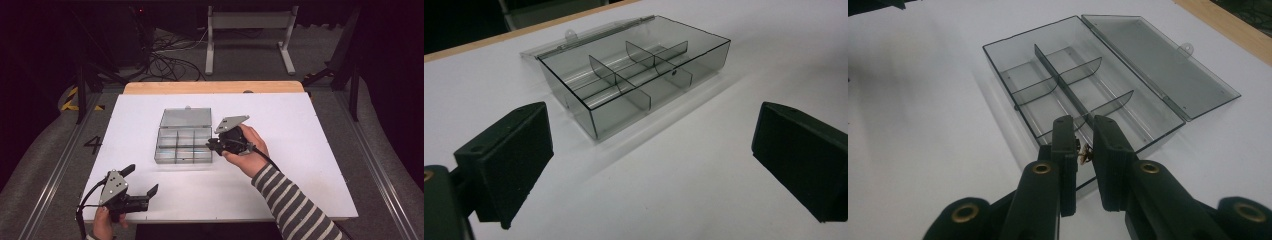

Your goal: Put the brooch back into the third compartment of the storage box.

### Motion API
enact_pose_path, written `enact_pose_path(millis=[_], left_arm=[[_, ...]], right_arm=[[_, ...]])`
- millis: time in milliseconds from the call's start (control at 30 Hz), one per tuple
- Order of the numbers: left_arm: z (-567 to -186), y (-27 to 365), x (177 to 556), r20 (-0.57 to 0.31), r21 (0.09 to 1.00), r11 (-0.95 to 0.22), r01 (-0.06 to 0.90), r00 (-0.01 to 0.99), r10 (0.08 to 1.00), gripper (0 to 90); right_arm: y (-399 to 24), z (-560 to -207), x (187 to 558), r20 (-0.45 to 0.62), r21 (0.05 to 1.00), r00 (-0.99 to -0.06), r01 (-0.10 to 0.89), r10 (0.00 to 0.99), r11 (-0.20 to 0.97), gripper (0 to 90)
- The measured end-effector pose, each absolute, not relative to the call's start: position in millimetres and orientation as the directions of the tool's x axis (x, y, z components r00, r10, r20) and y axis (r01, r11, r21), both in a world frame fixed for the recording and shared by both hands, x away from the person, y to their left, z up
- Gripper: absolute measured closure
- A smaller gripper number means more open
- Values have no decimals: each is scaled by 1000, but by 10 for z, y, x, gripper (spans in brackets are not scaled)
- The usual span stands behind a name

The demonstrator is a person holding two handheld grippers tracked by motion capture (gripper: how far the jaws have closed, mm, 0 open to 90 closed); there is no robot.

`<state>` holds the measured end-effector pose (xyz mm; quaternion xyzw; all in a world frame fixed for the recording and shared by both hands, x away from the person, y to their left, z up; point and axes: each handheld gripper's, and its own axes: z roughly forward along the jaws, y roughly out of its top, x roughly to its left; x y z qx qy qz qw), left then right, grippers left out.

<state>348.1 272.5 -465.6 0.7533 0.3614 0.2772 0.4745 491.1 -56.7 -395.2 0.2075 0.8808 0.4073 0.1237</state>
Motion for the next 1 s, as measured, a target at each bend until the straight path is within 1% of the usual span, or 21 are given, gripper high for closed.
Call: enact_pose_path(millis=[267, 400, 600, 800, 1000], left_arm=[[-4658, 2718, 3477, 66, 917, -280, 284, 585, 808, 35], [-4657, 2719, 3478, 68, 917, -282, 282, 587, 807, 36], [-4655, 2719, 3477, 73, 916, -288, 280, 588, 806, 35], [-4655, 2719, 3477, 74, 916, -289, 280, 588, 806, 35], [-4655, 2721, 3478, 74, 916, -288, 280, 588, 806, 36]], right_arm=[[-509, -3972, 5007, -47, 770, -873, 279, 486, 574, 806], [-499, -3993, 5062, -20, 777, -866, 301, 500, 553, 806], [-480, -4015, 5116, -37, 783, -856, 296, 516, 547, 806], [-463, -4063, 5195, -46, 779, -837, 312, 545, 544, 806], [-443, -4102, 5252, -56, 786, -836, 300, 546, 540, 806]])
